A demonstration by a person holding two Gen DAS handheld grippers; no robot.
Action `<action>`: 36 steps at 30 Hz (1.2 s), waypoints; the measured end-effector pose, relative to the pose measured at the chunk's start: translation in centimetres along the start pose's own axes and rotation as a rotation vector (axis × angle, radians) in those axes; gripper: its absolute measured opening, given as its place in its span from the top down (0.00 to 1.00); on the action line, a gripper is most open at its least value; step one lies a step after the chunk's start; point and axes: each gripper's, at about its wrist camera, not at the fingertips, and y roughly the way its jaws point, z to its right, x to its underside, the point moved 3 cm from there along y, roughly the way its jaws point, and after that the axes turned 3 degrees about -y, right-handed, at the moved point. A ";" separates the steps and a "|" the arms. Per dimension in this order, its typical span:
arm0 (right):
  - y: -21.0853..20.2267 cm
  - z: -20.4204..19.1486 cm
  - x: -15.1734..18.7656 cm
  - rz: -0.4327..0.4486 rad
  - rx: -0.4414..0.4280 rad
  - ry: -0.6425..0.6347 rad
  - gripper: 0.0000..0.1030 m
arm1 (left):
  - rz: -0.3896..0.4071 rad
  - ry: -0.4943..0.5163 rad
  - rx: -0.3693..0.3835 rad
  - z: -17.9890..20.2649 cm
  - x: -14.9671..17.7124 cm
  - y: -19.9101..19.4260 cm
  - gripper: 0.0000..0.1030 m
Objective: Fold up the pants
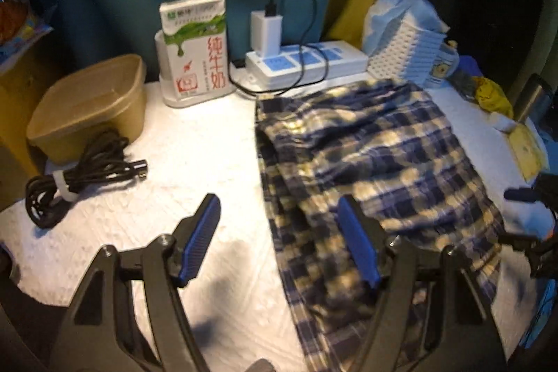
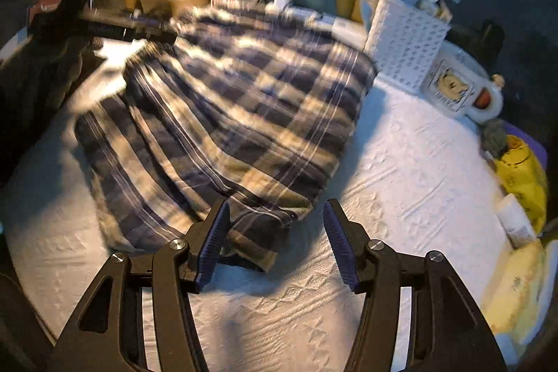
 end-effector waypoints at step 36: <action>10.7 4.0 -9.4 -0.029 -0.037 0.007 0.43 | 0.005 -0.034 0.085 -1.5 -6.4 2.8 0.31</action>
